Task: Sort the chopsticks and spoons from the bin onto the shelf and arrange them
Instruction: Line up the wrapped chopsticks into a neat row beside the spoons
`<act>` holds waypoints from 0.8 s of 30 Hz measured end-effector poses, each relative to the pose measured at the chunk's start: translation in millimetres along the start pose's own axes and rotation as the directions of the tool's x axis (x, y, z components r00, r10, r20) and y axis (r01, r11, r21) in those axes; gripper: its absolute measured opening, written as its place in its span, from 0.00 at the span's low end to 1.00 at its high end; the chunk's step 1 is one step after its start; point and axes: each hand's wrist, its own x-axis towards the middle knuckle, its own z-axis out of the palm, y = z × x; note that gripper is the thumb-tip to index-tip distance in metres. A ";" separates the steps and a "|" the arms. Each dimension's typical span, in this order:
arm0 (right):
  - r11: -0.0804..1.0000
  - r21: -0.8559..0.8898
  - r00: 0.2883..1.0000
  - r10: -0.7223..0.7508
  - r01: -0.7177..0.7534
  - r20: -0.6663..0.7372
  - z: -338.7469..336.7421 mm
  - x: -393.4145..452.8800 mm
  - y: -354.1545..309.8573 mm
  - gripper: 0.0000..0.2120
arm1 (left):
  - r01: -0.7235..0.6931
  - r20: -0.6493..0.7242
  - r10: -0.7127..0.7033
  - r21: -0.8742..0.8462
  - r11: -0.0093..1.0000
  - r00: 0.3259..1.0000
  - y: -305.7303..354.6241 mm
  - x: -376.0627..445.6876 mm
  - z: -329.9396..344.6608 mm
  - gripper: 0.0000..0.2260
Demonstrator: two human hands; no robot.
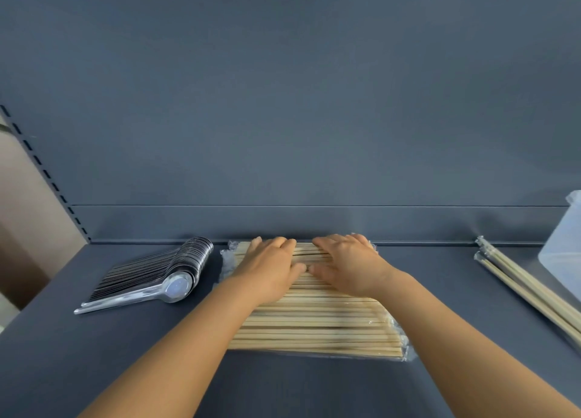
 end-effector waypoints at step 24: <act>0.994 0.040 0.990 0.098 -0.102 0.099 18.7 -56.6 -30.6 0.35 | -0.086 0.146 0.088 -0.017 0.996 0.985 3.9 -34.8 18.3 0.25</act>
